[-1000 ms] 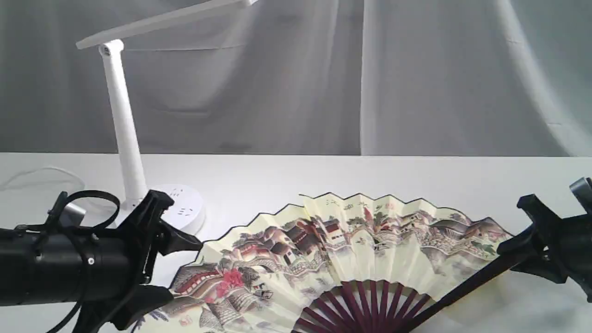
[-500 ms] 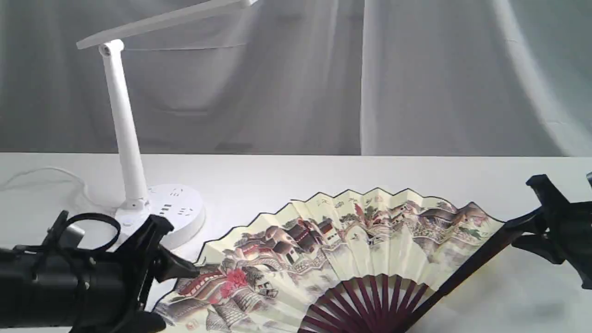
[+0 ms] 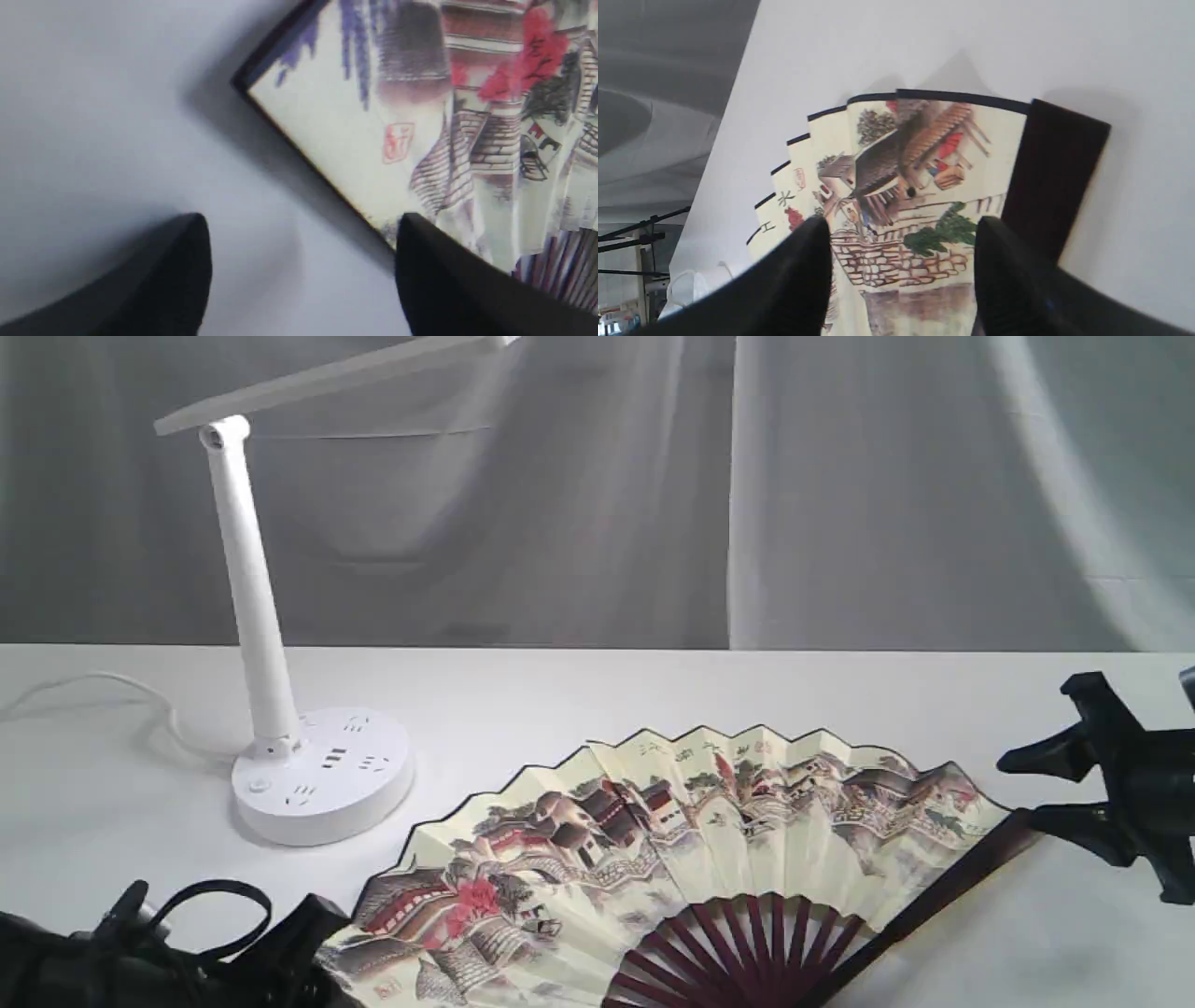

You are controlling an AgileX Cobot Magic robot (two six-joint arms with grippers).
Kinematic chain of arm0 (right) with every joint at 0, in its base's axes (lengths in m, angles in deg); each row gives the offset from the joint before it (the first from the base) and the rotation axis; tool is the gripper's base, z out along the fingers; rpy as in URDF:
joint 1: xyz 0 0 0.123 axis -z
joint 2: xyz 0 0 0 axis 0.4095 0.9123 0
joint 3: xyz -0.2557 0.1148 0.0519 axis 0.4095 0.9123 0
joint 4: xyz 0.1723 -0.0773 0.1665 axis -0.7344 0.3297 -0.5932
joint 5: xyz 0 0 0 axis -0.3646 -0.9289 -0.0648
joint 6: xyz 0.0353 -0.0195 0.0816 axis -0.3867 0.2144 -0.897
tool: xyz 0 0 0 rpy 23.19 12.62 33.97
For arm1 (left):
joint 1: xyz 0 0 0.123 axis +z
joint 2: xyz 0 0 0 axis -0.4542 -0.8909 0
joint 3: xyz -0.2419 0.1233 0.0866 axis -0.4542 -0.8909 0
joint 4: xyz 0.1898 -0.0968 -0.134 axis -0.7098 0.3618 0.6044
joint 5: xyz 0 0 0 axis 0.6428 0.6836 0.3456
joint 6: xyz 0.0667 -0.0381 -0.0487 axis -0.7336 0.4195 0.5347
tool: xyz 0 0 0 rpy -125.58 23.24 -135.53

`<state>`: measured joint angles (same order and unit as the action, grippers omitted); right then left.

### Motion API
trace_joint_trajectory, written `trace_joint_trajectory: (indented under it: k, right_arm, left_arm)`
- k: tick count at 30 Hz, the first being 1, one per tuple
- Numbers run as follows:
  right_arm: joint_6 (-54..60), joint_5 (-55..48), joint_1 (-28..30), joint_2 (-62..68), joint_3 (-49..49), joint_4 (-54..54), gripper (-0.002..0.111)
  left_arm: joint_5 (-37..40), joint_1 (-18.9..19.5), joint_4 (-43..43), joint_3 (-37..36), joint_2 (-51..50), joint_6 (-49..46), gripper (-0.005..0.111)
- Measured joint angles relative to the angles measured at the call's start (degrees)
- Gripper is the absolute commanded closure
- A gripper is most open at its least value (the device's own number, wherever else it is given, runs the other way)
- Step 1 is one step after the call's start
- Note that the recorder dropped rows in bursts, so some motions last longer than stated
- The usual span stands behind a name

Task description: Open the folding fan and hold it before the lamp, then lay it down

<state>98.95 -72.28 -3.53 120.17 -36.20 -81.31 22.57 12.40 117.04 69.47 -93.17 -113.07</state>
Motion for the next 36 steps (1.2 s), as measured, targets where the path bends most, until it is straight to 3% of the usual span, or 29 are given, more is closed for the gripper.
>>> trace_joint_trajectory:
  k: [17, 25, 36]
  right_arm:
    - [3.1, -2.0, 0.0, -1.3, 0.0, 0.1, 0.060]
    - [3.7, -5.1, 0.0, -1.3, 0.0, 0.2, 0.060]
    - [4.4, -11.0, 0.0, -1.3, 0.0, 2.8, 0.060]
  left_arm:
    - [-1.6, 0.0, 0.0, 11.4, -5.7, -1.4, 0.047]
    - [-0.1, 0.1, -0.4, 12.5, -6.3, -1.5, 0.047]
    - [6.1, 6.9, -17.0, 12.8, 3.1, 0.4, 0.051]
